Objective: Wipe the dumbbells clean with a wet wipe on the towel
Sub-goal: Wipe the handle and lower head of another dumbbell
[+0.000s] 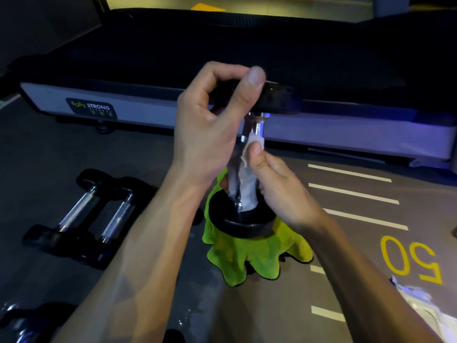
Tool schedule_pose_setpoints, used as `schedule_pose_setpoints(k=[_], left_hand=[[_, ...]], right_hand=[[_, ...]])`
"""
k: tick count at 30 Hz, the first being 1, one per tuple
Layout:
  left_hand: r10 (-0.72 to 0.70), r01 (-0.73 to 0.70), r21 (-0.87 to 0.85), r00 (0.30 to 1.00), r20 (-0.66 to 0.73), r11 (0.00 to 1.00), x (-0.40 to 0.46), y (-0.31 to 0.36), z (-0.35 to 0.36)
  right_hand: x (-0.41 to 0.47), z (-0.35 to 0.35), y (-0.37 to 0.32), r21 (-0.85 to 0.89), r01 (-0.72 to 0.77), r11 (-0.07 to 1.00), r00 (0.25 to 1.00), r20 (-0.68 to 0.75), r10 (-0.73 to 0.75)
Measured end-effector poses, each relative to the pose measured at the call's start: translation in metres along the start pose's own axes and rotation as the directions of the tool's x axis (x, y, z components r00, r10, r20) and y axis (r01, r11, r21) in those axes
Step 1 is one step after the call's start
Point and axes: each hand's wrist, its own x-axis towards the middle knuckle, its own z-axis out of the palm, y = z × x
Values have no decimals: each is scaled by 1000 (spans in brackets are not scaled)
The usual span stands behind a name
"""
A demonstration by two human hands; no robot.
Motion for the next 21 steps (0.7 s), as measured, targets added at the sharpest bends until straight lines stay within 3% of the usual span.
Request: schedule_pose_setpoints(k=[4, 8, 15, 19, 21], left_hand=[[-30, 27, -50, 998, -48, 998, 5, -6, -9], [-23, 19, -62, 998, -66, 998, 1, -8, -18], [11, -16, -50, 995, -99, 999, -2, -8, -21], [33, -35, -25, 996, -84, 999, -2, -6, -17], [34, -37, -29, 995, -93, 999, -2, -6, -17]], right_hand=[[-3, -4, 11, -227, 5, 974, 996, 88, 16], [-12, -5, 4, -483, -21, 875, 995, 77, 67], [-29, 17, -35, -729, -201, 655, 979, -177, 103], [-57, 34, -25, -877, -155, 455, 949, -261, -179], [-73, 45, -21, -884, -96, 457, 928, -245, -281]])
